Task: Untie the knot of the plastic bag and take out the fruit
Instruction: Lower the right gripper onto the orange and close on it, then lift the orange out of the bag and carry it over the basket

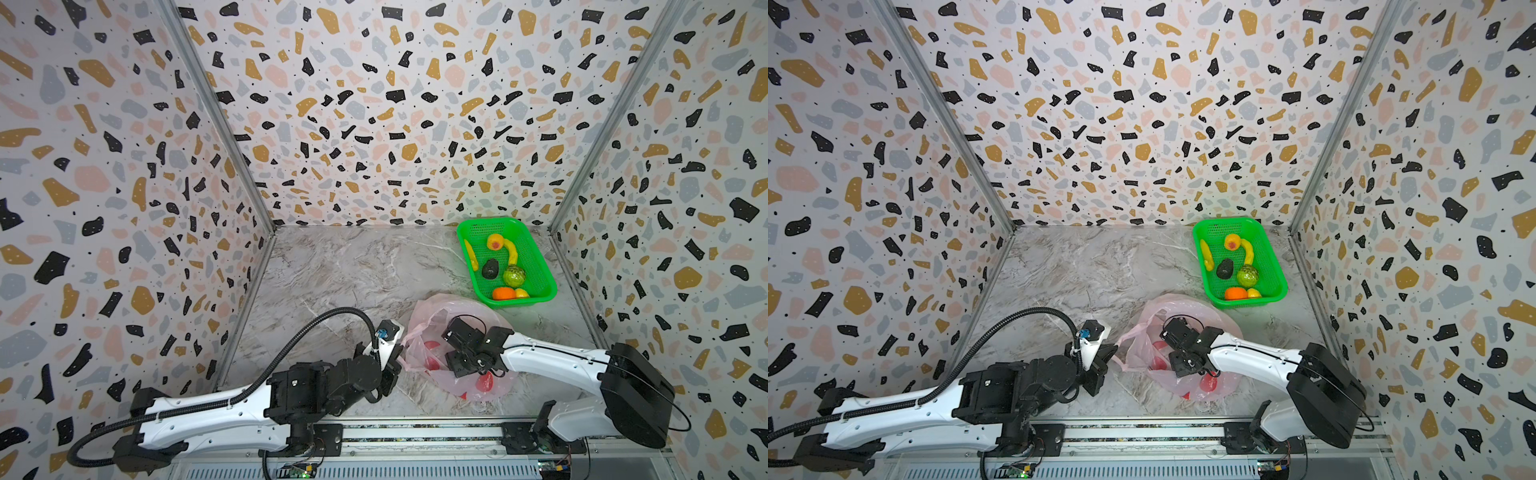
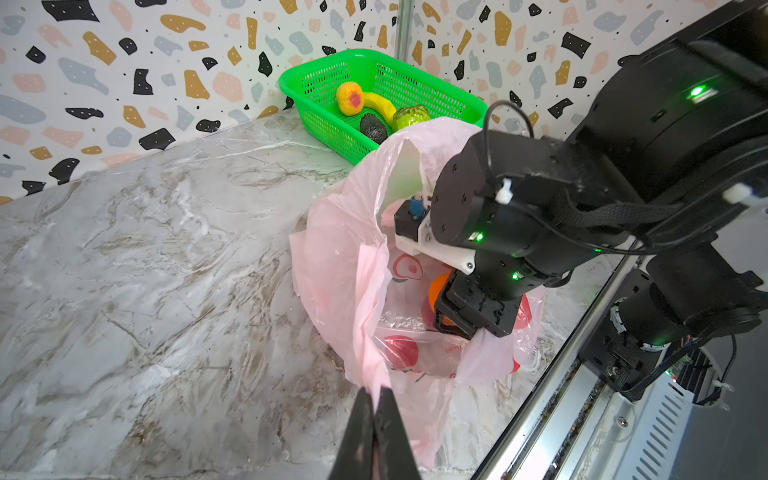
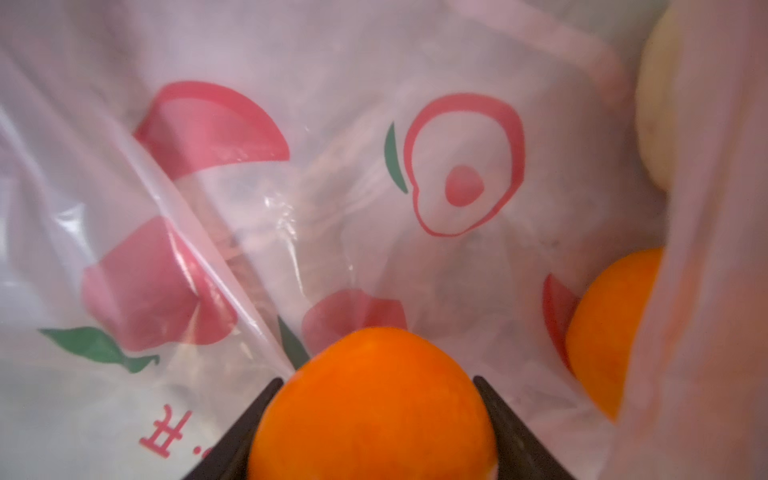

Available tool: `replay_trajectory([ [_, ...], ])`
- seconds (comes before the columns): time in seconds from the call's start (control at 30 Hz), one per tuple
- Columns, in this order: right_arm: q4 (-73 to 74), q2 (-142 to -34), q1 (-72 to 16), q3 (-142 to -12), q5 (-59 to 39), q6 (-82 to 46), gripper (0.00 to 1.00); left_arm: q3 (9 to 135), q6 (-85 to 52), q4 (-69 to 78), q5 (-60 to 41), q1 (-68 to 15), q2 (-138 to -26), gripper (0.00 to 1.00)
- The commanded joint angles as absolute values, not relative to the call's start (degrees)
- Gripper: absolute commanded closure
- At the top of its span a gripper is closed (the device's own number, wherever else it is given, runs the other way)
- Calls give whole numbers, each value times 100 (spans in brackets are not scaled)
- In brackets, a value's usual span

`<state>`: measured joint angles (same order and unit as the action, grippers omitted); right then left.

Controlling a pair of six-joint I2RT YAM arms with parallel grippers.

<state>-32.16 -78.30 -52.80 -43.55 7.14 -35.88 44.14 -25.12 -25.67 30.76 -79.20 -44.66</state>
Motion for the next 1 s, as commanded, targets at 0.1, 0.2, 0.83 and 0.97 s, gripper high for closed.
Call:
replay_trajectory([
  [0.1, -3457, -7200, -5334, -4809, 420, -3326, 34, 4335, -2858, -2917, 3421, -7945, -4302, 100],
  [0.2, -3522, -6884, -5358, -4843, 181, -3232, 34, 4306, -2987, -3030, 3569, -7945, -4256, 100],
  [0.83, -4346, -6022, -5414, -5920, -1855, -2404, 32, 4683, -3348, -3553, 4395, -7947, -4320, 100],
  [0.97, -4468, -6021, -5403, -6187, -1628, -2280, 32, 4819, -3434, -3785, 4614, -7945, -4252, 100],
])
